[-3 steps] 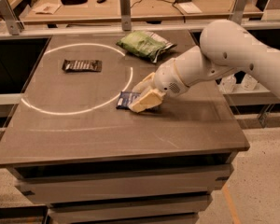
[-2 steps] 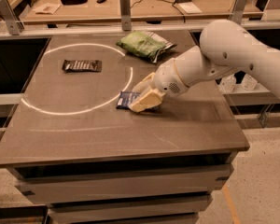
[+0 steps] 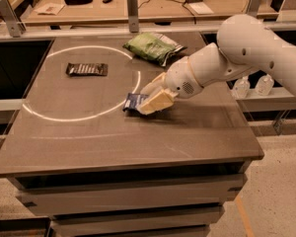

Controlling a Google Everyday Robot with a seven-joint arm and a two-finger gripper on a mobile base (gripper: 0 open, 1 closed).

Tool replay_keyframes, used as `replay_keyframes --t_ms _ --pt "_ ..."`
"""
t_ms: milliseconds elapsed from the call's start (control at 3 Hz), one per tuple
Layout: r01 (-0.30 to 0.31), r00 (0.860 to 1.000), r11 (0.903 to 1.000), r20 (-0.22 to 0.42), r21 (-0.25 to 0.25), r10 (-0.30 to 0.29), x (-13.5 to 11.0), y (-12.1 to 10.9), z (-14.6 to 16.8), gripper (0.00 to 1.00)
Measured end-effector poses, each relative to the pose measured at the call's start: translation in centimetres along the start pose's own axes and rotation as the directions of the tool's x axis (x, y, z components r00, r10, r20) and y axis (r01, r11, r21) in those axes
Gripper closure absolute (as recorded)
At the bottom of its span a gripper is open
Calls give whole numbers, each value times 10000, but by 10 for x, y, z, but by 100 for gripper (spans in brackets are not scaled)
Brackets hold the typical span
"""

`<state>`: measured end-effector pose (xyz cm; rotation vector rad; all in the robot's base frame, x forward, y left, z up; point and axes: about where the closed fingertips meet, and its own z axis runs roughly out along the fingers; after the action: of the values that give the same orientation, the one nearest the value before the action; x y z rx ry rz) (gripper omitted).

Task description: Pick rxbar blueberry

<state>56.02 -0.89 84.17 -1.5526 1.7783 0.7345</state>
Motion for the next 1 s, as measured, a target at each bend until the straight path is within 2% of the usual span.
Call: replay_keyframes --t_ms 333,1000 --pt "-80 9982 9996 587 -288 97 -20 1 -17 100" --pt "-99 9905 9996 1370 -278 136 -59 0 -49 100"
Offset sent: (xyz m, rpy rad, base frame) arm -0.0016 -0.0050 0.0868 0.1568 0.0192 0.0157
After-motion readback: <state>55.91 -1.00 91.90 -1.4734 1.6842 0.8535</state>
